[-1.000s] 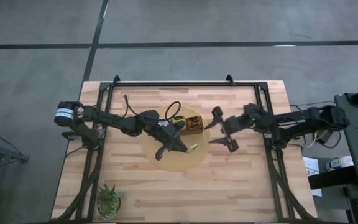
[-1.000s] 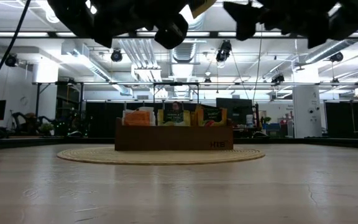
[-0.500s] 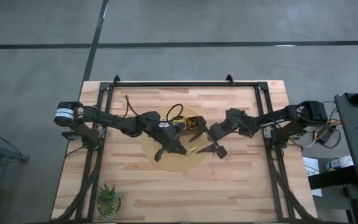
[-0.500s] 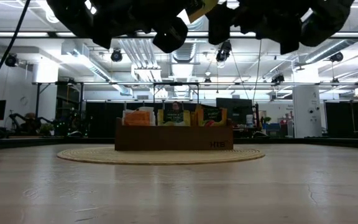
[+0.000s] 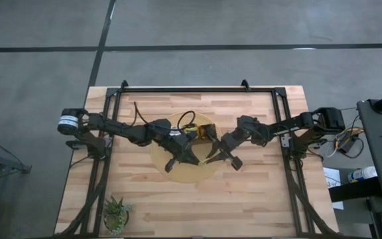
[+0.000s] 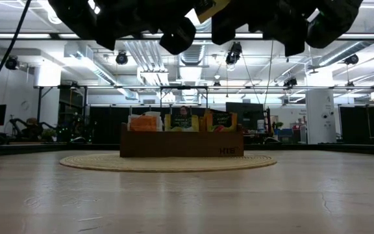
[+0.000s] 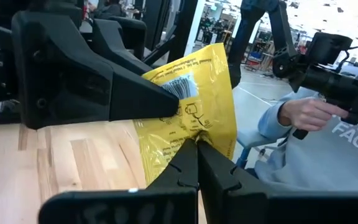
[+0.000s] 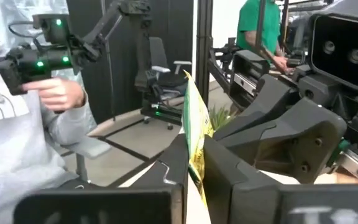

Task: Pick & Place Tea
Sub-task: Put the yellow tea bag into the wooden organizer

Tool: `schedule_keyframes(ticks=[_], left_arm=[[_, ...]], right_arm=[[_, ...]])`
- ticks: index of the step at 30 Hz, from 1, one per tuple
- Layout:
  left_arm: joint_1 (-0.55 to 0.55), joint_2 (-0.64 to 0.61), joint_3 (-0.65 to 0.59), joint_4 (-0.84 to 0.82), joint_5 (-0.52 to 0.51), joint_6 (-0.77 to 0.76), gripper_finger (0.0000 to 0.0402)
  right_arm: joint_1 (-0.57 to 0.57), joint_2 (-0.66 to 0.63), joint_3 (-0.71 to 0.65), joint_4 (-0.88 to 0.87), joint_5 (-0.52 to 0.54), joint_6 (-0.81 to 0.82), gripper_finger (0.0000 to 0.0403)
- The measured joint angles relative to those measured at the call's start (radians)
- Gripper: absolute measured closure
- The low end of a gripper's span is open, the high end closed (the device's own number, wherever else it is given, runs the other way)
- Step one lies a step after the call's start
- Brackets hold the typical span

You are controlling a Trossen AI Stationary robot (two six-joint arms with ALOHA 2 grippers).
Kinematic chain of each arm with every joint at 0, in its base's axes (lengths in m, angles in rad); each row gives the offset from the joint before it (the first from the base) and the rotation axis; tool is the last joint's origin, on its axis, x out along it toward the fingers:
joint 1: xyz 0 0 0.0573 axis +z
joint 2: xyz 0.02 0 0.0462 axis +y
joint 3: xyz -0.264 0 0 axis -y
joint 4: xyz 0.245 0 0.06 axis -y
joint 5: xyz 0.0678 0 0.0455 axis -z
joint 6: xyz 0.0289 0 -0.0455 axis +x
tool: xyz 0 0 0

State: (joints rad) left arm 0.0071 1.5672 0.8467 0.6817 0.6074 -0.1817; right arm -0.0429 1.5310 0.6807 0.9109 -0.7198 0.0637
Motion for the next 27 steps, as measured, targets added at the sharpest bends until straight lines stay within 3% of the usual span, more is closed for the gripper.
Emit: schedule_keyframes(ticks=[9,15,22,27], left_arm=[[-0.007,-0.002,0.000,-0.018,-0.064,0.154,0.0401],[0.005,-0.028,0.003,-0.049,-0.086,0.085,0.0401],[0.031,-0.150,-0.004,-0.321,-0.095,0.058,0.0401],[0.031,-0.211,-0.003,-0.428,-0.158,0.095,0.0401]], right_arm=[[0.000,-0.010,-0.001,-0.007,-0.006,0.088,0.0386],[-0.005,-0.071,-0.001,-0.104,0.001,0.108,0.0388],[0.005,-0.251,-0.001,-0.405,0.085,-0.012,0.0389],[0.016,-0.327,-0.031,-0.468,0.163,-0.022,0.0389]])
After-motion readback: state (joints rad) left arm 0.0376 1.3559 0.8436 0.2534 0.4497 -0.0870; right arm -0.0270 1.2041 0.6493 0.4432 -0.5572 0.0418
